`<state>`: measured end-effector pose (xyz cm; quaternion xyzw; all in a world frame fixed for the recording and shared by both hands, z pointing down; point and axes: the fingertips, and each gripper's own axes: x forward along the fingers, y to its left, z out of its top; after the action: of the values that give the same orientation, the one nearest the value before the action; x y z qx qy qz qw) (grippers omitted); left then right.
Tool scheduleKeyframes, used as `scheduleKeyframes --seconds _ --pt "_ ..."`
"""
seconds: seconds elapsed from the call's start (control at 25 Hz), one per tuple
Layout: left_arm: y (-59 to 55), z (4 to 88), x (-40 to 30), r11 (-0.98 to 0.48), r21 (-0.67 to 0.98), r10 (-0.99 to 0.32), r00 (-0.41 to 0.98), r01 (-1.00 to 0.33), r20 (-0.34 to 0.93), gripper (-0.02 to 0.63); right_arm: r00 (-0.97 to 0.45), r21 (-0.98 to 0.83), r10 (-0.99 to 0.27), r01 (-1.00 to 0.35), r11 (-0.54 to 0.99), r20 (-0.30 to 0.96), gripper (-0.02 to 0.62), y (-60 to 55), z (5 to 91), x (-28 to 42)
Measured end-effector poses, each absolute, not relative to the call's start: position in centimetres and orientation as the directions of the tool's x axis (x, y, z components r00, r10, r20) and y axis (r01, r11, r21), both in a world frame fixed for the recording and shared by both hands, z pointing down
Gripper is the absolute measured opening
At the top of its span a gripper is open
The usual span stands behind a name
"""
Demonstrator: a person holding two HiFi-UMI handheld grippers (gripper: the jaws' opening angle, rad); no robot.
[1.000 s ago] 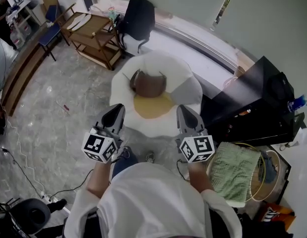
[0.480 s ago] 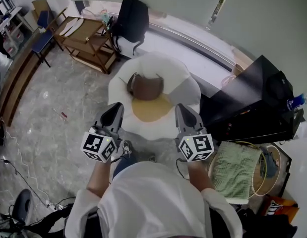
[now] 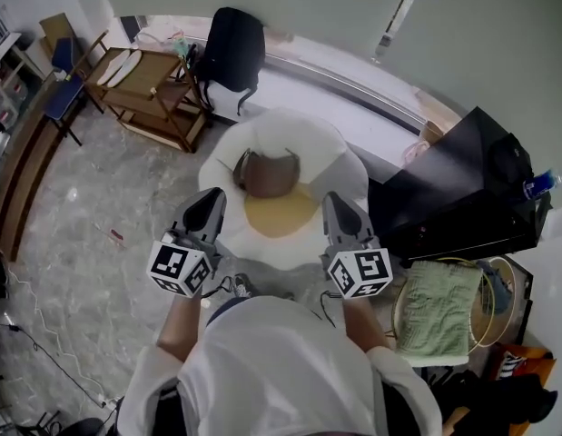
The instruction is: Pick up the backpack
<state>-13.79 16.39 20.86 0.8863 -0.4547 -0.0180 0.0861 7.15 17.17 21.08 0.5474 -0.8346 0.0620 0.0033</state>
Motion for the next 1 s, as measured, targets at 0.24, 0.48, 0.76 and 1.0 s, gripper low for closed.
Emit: scheduleKeyframes --seconds 0.24,0.48,0.76,1.0 --pt "14.3 21.2 -17.5 -0.615 0.171 -0.775 0.630 -0.770 0.046 0.048 -0.342 -0.107 -0.936 -0.937 0.334 0.077 0.031 16.2 21.4 3.8" --pt "13.1 22.0 -18.6 -0.640 0.184 -0.751 0.658 -0.746 0.053 0.048 -0.310 -0.098 -0.948 -0.948 0.303 0.076 0.030 15.9 21.7 2.5" --pt "11.7 22.4 -17.4 -0.641 0.187 -0.747 0.661 -0.744 0.070 0.048 -0.320 -0.103 -0.944 -0.945 0.311 0.083 0.030 14.2 21.8 3.5" --pt "9.4 22.2 -13.5 -0.612 0.184 -0.773 0.631 -0.769 0.068 0.048 -0.356 -0.104 -0.931 -0.932 0.347 0.078 0.030 11.2 21.9 7.4"
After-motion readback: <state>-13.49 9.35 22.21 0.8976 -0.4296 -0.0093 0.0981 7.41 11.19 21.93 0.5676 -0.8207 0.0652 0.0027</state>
